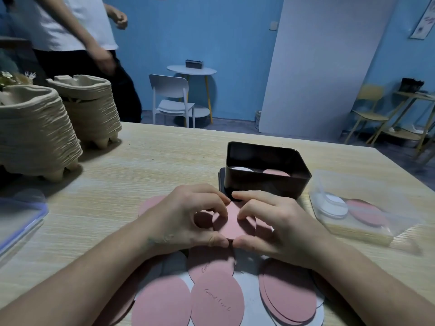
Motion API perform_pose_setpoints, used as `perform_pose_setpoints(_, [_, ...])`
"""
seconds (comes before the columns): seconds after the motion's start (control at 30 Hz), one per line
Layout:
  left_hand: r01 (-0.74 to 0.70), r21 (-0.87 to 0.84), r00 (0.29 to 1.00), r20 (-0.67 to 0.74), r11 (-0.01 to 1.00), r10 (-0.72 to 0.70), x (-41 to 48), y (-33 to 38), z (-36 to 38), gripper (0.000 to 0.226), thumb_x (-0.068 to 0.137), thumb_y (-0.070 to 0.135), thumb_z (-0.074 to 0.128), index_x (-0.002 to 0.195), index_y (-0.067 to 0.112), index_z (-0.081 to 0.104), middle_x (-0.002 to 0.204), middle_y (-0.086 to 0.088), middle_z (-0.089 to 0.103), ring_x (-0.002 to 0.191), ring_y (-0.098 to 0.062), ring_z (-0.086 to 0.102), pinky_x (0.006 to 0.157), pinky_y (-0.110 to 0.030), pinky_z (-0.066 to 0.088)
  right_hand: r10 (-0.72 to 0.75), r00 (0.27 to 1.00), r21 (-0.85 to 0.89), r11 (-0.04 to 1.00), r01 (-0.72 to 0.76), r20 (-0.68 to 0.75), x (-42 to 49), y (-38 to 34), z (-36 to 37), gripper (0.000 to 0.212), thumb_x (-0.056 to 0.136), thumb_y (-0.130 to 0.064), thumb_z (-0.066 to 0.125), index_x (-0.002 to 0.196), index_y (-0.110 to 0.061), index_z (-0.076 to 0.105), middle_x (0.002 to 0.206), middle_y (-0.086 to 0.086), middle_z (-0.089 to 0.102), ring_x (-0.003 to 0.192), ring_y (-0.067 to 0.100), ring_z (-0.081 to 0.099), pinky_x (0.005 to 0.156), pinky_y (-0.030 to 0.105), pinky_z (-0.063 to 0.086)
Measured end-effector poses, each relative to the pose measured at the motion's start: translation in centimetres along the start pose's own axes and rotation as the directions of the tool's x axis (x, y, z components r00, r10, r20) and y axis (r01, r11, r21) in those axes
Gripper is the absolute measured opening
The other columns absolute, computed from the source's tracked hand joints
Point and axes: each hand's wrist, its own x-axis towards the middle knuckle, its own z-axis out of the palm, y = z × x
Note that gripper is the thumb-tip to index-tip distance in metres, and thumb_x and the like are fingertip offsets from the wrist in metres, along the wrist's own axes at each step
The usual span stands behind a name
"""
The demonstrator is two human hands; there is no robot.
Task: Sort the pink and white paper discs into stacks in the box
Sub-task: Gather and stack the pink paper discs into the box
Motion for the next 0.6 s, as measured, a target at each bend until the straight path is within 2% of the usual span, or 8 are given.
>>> perform_pose_setpoints(0.1, [0.01,0.006,1.0,-0.009,1.0,-0.01,0.1,0.2,0.1,0.038,0.074,0.049,0.087,0.09,0.017,0.076,0.117,0.006,0.071,0.112,-0.004,0.067,0.086,-0.028,0.055,0.0,0.997,0.015,1.0,-0.002,0.077,0.2,0.1,-0.1,0.041,0.088,-0.05,0.079,0.098,-0.014,0.064,0.135,0.005,0.065,0.125,0.013,0.062,0.093,0.031,0.054])
perform_pose_setpoints(0.2, [0.024,0.021,1.0,0.012,0.999,-0.024,0.2,0.3,0.1,0.04,0.075,0.05,0.087,0.094,0.017,0.075,0.118,0.007,0.07,0.11,-0.007,0.067,0.086,-0.031,0.056,0.017,0.997,0.016,1.0,-0.018,0.076,0.2,0.1,-0.4,0.037,0.089,-0.048,0.079,0.097,-0.015,0.064,0.138,0.002,0.064,0.126,0.01,0.061,0.096,0.027,0.052])
perform_pose_setpoints(0.33, [0.089,0.063,0.993,0.078,0.994,-0.094,0.2,0.1,-0.8,0.046,0.079,0.056,0.083,0.111,0.025,0.069,0.117,0.012,0.067,0.111,-0.011,0.065,0.09,-0.036,0.054,0.06,0.997,0.022,0.998,-0.061,0.058,0.2,0.2,-0.7,0.04,0.088,-0.056,0.075,0.097,-0.018,0.064,0.133,0.0,0.064,0.123,0.005,0.06,0.096,0.015,0.047])
perform_pose_setpoints(0.4, [0.132,0.127,0.987,0.076,0.983,-0.142,-0.1,-0.3,-1.4,0.044,0.082,0.059,0.077,0.115,0.031,0.066,0.117,0.017,0.065,0.111,-0.007,0.063,0.09,-0.037,0.053,0.086,0.994,0.008,0.996,-0.086,0.064,0.1,0.5,-0.9,0.04,0.087,-0.057,0.074,0.099,-0.02,0.064,0.131,-0.002,0.064,0.12,0.003,0.059,0.094,0.01,0.042])
perform_pose_setpoints(0.47, [0.186,0.182,0.977,0.07,0.966,-0.201,-0.4,-0.6,-1.8,0.042,0.083,0.06,0.073,0.116,0.034,0.064,0.116,0.019,0.065,0.109,-0.002,0.061,0.09,-0.036,0.053,0.106,0.992,-0.021,0.994,-0.105,0.069,-0.1,0.8,-1.1,0.039,0.088,-0.057,0.073,0.102,-0.022,0.063,0.129,-0.006,0.063,0.121,0.004,0.059,0.095,0.013,0.044])
perform_pose_setpoints(0.6, [0.247,0.229,0.952,0.126,0.942,-0.28,-0.4,-0.8,-1.8,0.048,0.08,0.062,0.073,0.12,0.036,0.062,0.11,0.018,0.066,0.104,-0.002,0.059,0.088,-0.035,0.052,0.146,0.986,-0.075,0.987,-0.139,0.085,-0.3,1.0,-1.2,0.038,0.087,-0.054,0.074,0.105,-0.023,0.062,0.121,-0.009,0.062,0.114,0.013,0.061,0.089,0.03,0.051])
